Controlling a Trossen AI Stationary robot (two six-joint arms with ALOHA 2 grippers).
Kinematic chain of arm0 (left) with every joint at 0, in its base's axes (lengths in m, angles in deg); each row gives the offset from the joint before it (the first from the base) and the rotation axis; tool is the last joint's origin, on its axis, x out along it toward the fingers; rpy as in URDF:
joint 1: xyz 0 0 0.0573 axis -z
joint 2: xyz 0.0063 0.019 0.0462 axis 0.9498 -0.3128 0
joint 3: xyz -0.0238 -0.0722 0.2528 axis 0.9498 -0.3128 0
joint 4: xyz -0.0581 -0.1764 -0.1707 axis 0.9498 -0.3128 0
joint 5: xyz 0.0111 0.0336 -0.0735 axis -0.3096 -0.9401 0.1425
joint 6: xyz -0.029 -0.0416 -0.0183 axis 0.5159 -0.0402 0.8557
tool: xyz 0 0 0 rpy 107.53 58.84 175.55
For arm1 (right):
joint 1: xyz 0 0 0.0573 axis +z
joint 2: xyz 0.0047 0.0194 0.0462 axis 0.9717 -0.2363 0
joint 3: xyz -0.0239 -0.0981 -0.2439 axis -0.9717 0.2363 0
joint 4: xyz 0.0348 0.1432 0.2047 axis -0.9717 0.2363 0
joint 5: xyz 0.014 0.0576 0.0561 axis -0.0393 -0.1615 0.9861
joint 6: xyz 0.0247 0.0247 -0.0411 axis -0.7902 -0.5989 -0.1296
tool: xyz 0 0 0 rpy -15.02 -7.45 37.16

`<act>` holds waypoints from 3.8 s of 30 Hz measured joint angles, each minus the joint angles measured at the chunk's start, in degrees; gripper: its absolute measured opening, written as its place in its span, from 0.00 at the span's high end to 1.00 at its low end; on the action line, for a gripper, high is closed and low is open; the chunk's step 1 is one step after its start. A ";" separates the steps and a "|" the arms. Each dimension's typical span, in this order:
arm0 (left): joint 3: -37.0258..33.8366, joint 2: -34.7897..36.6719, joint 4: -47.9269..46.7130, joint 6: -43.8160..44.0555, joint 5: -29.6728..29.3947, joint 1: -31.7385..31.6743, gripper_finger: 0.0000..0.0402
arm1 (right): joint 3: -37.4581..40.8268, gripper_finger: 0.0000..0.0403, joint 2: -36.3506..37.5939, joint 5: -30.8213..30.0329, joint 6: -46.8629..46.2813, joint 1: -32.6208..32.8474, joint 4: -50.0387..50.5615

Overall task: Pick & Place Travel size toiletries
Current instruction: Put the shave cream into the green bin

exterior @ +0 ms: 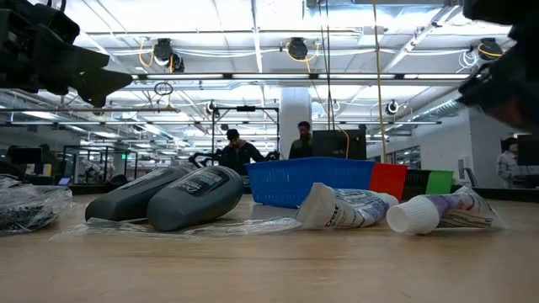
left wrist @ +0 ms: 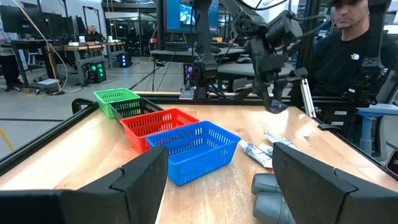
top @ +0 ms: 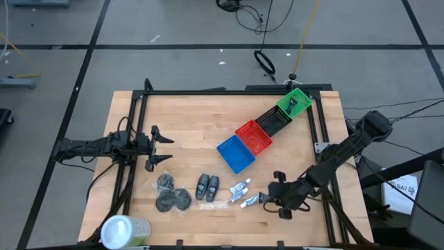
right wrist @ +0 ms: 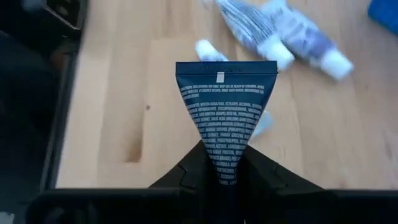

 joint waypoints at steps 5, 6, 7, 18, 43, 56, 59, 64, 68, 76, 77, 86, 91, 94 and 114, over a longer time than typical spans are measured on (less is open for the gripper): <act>-0.02 0.01 0.00 -0.02 0.00 -0.02 0.30 | 2.94 0.86 1.04 -3.94 5.90 -0.47 -11.85; -0.02 0.00 0.00 -0.02 0.00 -0.02 0.30 | 4.36 0.86 0.92 -3.70 7.07 -0.88 -16.11; -0.01 0.01 0.00 -0.01 0.00 -0.01 0.30 | 6.03 0.87 0.87 -3.62 7.91 -1.23 -20.29; -0.02 0.02 0.00 -0.02 0.00 -0.02 0.30 | 21.34 0.90 1.52 -3.58 22.38 -7.80 -58.02; -0.02 0.01 0.00 -0.02 0.00 0.00 0.30 | 38.53 0.91 33.57 -0.21 31.97 -29.49 -61.78; -0.02 0.00 0.00 -0.02 0.00 -0.02 0.30 | 38.80 0.90 39.52 -9.68 37.94 -42.35 -61.89; -0.01 0.00 0.00 -0.01 0.00 -0.01 0.30 | 38.80 0.91 40.73 -9.67 38.92 -44.92 -61.50; -0.02 0.01 0.00 -0.02 0.00 -0.02 0.30 | 38.77 0.91 43.80 -9.80 39.88 -50.92 -56.80; -0.02 0.01 0.00 -0.01 0.00 -0.01 0.30 | 38.77 0.91 45.19 -10.47 34.56 -58.90 -47.14; -0.02 0.00 0.00 -0.02 0.00 -0.02 0.30 | 38.17 0.91 45.28 -7.74 25.87 -73.64 -38.98; -0.02 0.00 0.00 -0.02 0.00 -0.02 0.30 | 37.25 0.91 45.26 -7.42 25.11 -74.86 -37.00; -0.02 0.02 0.00 -0.02 0.00 -0.02 0.30 | 19.14 0.91 40.70 -8.13 25.05 -83.66 -10.17; -0.02 0.02 0.00 0.00 0.00 -0.02 0.30 | 14.65 0.91 36.36 -6.80 27.04 -90.46 -6.21; -0.02 0.02 0.00 0.00 -0.01 0.00 0.30 | 13.32 0.91 33.26 -2.95 26.29 -93.17 -6.26; -0.02 0.01 0.00 -0.02 -0.01 -0.01 0.30 | 13.07 0.91 16.86 -3.56 24.98 -96.45 -10.29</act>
